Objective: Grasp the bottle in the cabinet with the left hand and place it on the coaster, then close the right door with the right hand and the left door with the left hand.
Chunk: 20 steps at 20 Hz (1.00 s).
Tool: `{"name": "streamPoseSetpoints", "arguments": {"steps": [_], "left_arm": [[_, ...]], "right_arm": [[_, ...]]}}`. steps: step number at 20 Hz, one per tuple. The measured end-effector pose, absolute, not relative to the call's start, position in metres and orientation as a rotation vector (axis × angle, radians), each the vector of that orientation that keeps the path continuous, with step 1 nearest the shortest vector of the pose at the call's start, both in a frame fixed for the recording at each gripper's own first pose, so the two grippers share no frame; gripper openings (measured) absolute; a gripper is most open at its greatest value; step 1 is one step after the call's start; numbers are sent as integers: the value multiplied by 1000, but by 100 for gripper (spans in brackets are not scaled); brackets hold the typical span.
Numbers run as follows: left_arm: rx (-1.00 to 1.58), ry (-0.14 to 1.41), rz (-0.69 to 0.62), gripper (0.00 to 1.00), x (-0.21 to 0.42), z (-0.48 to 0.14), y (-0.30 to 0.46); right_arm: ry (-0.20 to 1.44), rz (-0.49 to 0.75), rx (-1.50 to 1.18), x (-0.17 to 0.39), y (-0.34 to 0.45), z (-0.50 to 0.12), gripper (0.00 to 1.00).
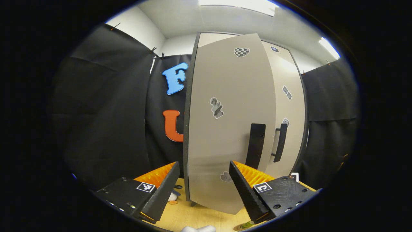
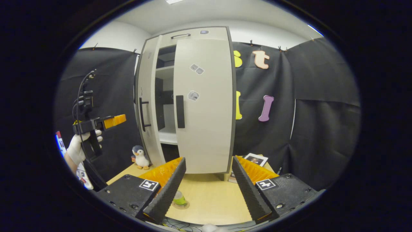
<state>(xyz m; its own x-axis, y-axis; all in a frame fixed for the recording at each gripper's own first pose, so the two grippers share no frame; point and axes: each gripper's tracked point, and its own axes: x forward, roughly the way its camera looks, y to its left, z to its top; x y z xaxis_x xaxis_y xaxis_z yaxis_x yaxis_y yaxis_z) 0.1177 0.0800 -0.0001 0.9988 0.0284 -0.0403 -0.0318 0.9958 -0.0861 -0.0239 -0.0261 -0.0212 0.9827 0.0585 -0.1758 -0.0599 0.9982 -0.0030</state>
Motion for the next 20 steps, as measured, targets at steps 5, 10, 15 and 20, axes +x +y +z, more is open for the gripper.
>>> {"name": "streamPoseSetpoints", "arguments": {"steps": [5, 10, 15, 20], "left_arm": [[-104, 40, 12, 95, 102, 5, 72], [-115, 48, -17, 95, 75, 3, 60], [-101, 58, -3, 95, 45, -10, 57], [-43, 67, 39, 95, 19, -22, 64]], "right_arm": [[143, 62, -9, -20, -18, -11, 95], [116, 63, 10, -16, -11, -7, 95], [97, 52, 11, -15, -6, -6, 95], [61, 16, -2, -14, -5, -8, 95]]}}
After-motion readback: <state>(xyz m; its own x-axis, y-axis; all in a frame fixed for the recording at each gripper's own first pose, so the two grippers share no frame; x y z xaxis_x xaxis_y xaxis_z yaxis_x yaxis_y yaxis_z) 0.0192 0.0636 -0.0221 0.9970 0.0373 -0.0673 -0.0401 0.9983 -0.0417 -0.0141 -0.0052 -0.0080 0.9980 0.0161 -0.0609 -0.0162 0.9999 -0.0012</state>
